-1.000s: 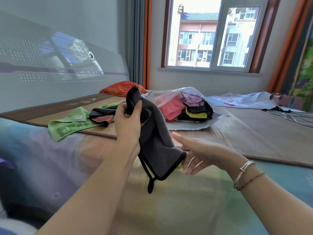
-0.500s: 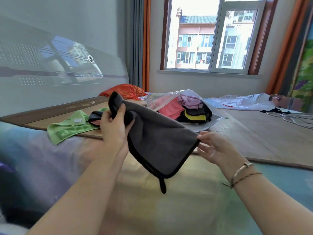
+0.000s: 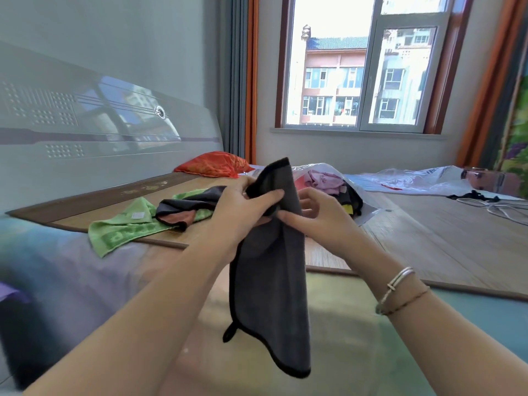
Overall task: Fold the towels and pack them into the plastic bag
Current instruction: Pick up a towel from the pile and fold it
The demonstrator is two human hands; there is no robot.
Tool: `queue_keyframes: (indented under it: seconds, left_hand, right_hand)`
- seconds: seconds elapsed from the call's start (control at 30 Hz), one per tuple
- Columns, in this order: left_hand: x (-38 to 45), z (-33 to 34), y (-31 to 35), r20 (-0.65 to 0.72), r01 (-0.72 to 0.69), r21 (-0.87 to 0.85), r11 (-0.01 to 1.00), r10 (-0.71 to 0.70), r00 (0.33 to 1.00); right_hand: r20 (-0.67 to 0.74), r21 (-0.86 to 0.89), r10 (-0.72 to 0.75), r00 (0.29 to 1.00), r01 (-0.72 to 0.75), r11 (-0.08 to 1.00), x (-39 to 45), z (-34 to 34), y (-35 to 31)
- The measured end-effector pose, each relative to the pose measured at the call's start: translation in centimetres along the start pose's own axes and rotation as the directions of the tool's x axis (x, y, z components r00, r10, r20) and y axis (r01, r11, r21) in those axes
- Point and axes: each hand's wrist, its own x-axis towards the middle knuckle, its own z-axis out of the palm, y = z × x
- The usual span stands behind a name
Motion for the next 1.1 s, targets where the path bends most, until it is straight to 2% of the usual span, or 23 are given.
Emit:
queue_keyframes:
  seconds: [0.1,0.2,0.27,0.33,0.4,0.53,0.57,0.6,0.63,0.7,0.73,0.8,0.87,0.93,1.0,1.1]
  left_hand:
    - [1.2,-1.6,0.9,0.047,0.019,0.156,0.988,-0.027,0.999]
    - [3.3,-4.0,0.7,0.019,0.06,0.382,0.922,-0.073,0.997]
    - [4.9,-5.1,0.0,-0.022,0.055,0.492,0.869,-0.051,0.998]
    - [6.4,-5.1,-0.9,-0.007,-0.011,0.565,0.825,0.018,1.0]
    - [7.8,-4.4,-1.8,0.012,-0.086,0.595,0.799,0.099,0.995]
    - [11.1,-2.7,-3.2,-0.037,-0.163,0.53,0.832,0.215,0.976]
    - [11.7,-2.3,-3.4,-0.048,-0.182,0.515,0.838,0.241,0.969]
    - [12.0,-1.9,-3.8,-0.048,-0.204,0.505,0.839,0.263,0.964]
    - [12.1,-1.5,-4.2,-0.035,-0.226,0.496,0.838,0.279,0.96]
    - [11.4,-1.0,-5.5,0.006,-0.249,0.496,0.832,0.284,0.959]
    - [10.8,-1.0,-6.3,0.023,-0.25,0.512,0.822,0.278,0.96]
    - [9.2,-1.4,-7.5,0.052,-0.236,0.529,0.815,0.246,0.968]
    - [7.2,-1.9,-8.3,0.08,-0.207,0.532,0.821,0.195,0.978]
    - [5.1,-2.4,-8.8,0.121,-0.195,0.561,0.804,0.154,0.981]
    - [3.3,-2.7,-9.0,0.159,-0.182,0.582,0.792,0.109,0.981]
    - [1.2,-3.2,-9.4,0.253,-0.069,0.625,0.778,-0.118,0.96]
  right_hand:
    - [-0.12,-0.058,-0.032,0.992,0.025,0.998,1.7,-0.3,0.3]
    - [-0.23,0.03,0.085,0.97,-0.08,0.996,3.8,-1.7,2.2]
    - [-0.204,0.07,0.172,0.964,-0.161,0.984,5.5,-2.5,4.0]
    - [-0.163,-0.02,0.189,0.968,-0.195,0.981,7.2,-2.8,5.7]
    - [-0.175,-0.121,0.191,0.966,-0.213,0.97,8.7,-2.8,7.2]
    - [-0.235,-0.286,0.204,0.95,-0.268,0.92,11.2,-3.7,8.9]
    - [-0.245,-0.263,0.237,0.94,-0.299,0.917,11.5,-3.9,9.2]
    - [-0.249,-0.155,0.306,0.919,-0.35,0.924,11.6,-3.9,9.3]
    - [-0.221,0.026,0.404,0.887,-0.409,0.912,11.5,-3.8,9.2]
    - [-0.047,0.379,0.565,0.824,-0.509,0.773,10.5,-3.4,9.1]
    - [0.054,0.471,0.601,0.797,-0.551,0.689,9.8,-3.3,9.4]
    - [0.154,0.572,0.646,0.748,-0.6,0.559,8.5,-3.3,10.2]
    - [0.159,0.608,0.67,0.725,-0.607,0.511,7.1,-3.1,10.6]
    - [0.105,0.487,0.657,0.746,-0.615,0.621,5.6,-2.8,10.7]
    - [0.094,0.224,0.632,0.769,-0.635,0.739,4.1,-2.6,10.7]
    - [0.08,-0.193,0.645,0.76,-0.623,0.758,2.2,-2.2,10.6]
